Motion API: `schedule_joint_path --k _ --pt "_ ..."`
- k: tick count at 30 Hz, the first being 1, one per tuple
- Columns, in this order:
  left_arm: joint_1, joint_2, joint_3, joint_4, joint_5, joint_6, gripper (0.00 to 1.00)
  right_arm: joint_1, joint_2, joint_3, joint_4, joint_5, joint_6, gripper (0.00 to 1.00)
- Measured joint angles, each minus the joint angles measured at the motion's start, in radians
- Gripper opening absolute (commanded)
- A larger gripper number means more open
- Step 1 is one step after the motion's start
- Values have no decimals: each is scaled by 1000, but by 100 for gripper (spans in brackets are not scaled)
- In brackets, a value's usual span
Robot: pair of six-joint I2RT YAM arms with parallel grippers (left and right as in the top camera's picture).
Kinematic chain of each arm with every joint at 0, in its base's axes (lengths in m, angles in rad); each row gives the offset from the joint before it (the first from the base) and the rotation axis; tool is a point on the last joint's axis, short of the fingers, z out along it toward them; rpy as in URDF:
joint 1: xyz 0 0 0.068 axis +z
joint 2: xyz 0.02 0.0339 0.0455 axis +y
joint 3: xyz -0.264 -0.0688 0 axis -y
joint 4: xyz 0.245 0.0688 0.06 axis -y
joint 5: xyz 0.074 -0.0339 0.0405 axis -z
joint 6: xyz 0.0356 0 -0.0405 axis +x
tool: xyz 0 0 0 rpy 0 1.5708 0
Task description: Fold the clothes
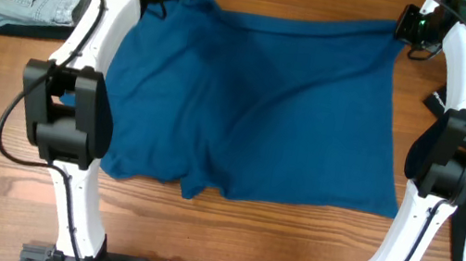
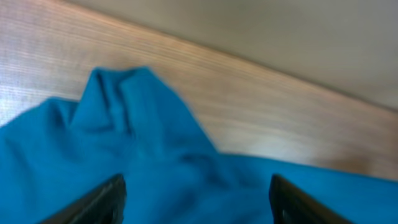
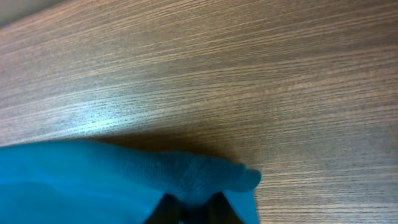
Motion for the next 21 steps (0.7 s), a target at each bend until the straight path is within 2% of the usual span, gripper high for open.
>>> schedule_joint_path --k 1,2,7,10,16,21 --pt "-6 0 46 -36 -2 3 75 0 0 0 -2 0 -4 31" --pt "-22 0 157 -95 -1 8 75 0 0 0 -10 -1 -9 33" --pt "-37 -11 231 -117 3 14 76 0 0 0 -30 -4 -14 48" --pt "-29 30 233 -55 3 14 77 0 0 0 -34 -4 -15 50" --pt "10 233 233 14 3 6 76 0 0 0 -37 -4 -16 51" --pt "25 294 232 34 3 -9 69 0 0 0 -38 -4 -19 52"
